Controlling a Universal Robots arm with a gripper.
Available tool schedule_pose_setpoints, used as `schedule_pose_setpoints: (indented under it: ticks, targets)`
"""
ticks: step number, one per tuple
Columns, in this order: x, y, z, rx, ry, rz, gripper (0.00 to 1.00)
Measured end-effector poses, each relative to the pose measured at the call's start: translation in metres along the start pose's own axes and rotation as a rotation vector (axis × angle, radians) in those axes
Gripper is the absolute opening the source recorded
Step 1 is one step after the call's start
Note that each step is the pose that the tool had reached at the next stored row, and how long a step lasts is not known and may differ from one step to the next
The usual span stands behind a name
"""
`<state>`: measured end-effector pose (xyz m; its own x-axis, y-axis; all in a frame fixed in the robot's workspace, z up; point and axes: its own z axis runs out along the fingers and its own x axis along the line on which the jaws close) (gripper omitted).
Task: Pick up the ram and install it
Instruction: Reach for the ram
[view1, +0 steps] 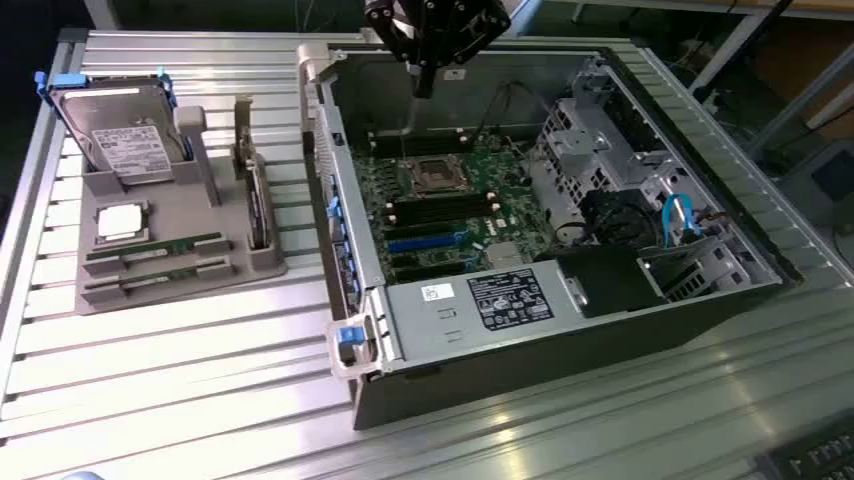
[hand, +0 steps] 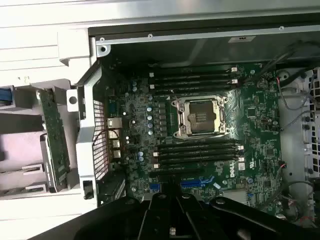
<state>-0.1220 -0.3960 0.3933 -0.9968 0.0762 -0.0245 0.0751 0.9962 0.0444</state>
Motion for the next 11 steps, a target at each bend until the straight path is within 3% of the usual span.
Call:
schedule_pose_setpoints:
  ticks: [6, 9, 11]
  targets:
    - [0.027, -0.002, -0.0007, 0.0, 0.0, 0.0, 0.11]
    - [0.061, -0.0045, -0.0017, 0.0001, 0.0001, 0.0, 0.11]
    - [0.077, -0.0055, -0.0021, -0.0001, -0.0001, 0.0, 0.11]
